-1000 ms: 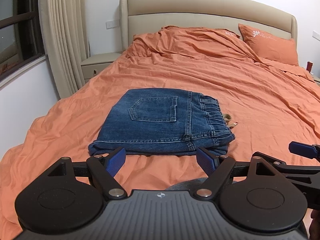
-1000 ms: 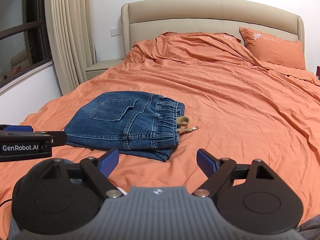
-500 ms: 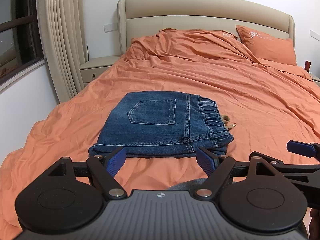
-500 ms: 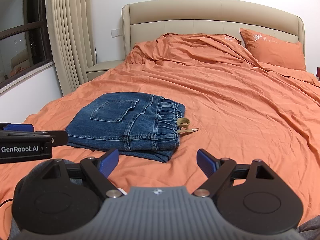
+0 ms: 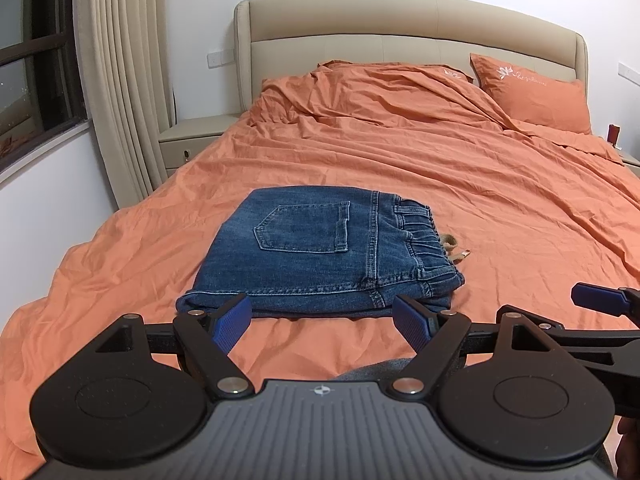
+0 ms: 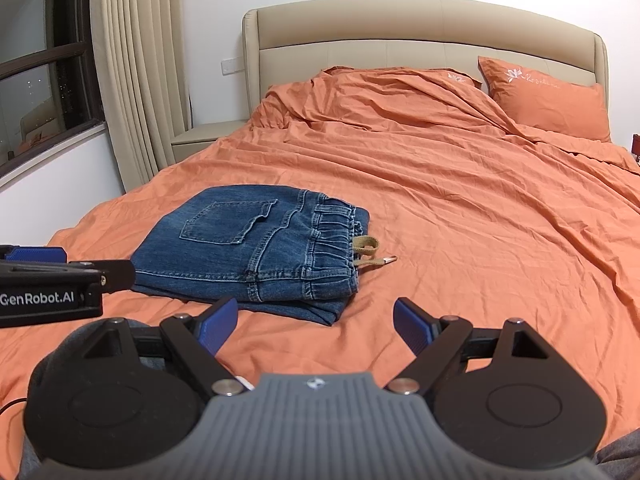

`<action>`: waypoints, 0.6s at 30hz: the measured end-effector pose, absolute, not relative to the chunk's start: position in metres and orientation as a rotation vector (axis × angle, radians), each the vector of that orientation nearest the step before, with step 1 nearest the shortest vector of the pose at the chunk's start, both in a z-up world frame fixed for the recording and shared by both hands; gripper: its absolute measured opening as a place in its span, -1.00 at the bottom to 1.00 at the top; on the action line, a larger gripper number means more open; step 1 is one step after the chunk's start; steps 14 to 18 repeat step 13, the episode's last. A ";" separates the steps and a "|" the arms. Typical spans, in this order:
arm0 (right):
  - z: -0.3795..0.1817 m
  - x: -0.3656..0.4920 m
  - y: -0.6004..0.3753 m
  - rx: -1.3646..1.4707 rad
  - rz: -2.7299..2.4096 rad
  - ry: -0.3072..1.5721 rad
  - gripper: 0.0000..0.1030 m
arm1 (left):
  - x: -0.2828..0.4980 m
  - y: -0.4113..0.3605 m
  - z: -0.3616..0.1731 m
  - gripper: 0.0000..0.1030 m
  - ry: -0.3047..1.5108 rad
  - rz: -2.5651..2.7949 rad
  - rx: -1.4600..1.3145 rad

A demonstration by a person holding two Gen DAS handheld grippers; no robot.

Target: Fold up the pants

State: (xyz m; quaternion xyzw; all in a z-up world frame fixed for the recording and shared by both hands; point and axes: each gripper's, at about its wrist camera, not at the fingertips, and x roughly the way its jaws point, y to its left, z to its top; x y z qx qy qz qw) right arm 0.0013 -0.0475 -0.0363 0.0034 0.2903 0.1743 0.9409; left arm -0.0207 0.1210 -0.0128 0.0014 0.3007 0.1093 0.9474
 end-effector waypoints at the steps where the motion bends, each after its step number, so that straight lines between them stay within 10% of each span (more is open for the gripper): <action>1: -0.036 0.001 -0.048 0.007 0.356 0.592 0.58 | -0.021 0.121 -0.012 0.82 0.611 0.223 0.005; 18: -0.034 0.001 -0.047 0.009 0.357 0.592 0.58 | -0.021 0.121 -0.012 0.81 0.598 0.204 0.012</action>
